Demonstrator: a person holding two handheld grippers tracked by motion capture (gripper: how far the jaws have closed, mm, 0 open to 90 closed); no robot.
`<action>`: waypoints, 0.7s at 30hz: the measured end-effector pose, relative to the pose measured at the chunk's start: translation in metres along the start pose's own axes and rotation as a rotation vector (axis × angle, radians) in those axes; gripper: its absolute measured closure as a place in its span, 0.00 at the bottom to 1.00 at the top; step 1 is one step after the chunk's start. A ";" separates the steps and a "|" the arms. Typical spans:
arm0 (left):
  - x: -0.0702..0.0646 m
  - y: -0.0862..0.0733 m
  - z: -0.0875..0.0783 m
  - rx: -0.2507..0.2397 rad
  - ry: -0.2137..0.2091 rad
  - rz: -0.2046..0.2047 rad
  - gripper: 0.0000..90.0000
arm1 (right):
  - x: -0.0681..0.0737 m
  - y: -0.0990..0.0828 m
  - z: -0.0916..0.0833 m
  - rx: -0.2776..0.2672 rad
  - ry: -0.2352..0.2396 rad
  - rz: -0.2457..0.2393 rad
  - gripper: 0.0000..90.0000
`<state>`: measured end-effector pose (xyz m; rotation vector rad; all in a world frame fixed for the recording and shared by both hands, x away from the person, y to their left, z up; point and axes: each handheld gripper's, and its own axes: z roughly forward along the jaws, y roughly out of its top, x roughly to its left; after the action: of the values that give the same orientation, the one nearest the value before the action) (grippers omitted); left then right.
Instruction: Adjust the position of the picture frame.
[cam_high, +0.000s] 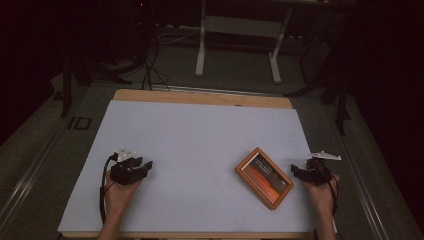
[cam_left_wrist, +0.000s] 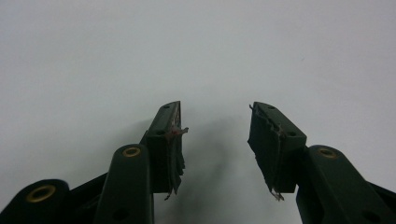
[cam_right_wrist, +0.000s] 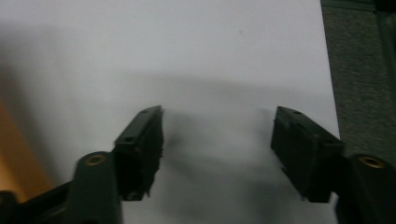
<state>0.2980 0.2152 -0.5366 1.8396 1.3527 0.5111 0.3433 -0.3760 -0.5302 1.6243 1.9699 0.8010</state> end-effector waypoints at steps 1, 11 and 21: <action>0.000 0.000 0.000 0.000 0.000 0.000 0.60 | 0.000 0.000 0.000 0.000 0.000 0.000 0.39; -0.012 0.003 -0.002 -0.008 -0.096 0.008 0.60 | 0.011 0.008 -0.015 -0.066 0.100 -0.060 0.51; -0.046 0.009 0.003 0.014 -0.206 0.058 0.59 | 0.023 0.013 -0.016 -0.068 0.197 -0.113 0.59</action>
<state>0.2893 0.1706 -0.5252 1.8908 1.1708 0.3314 0.3368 -0.3538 -0.5096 1.4282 2.1230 1.0044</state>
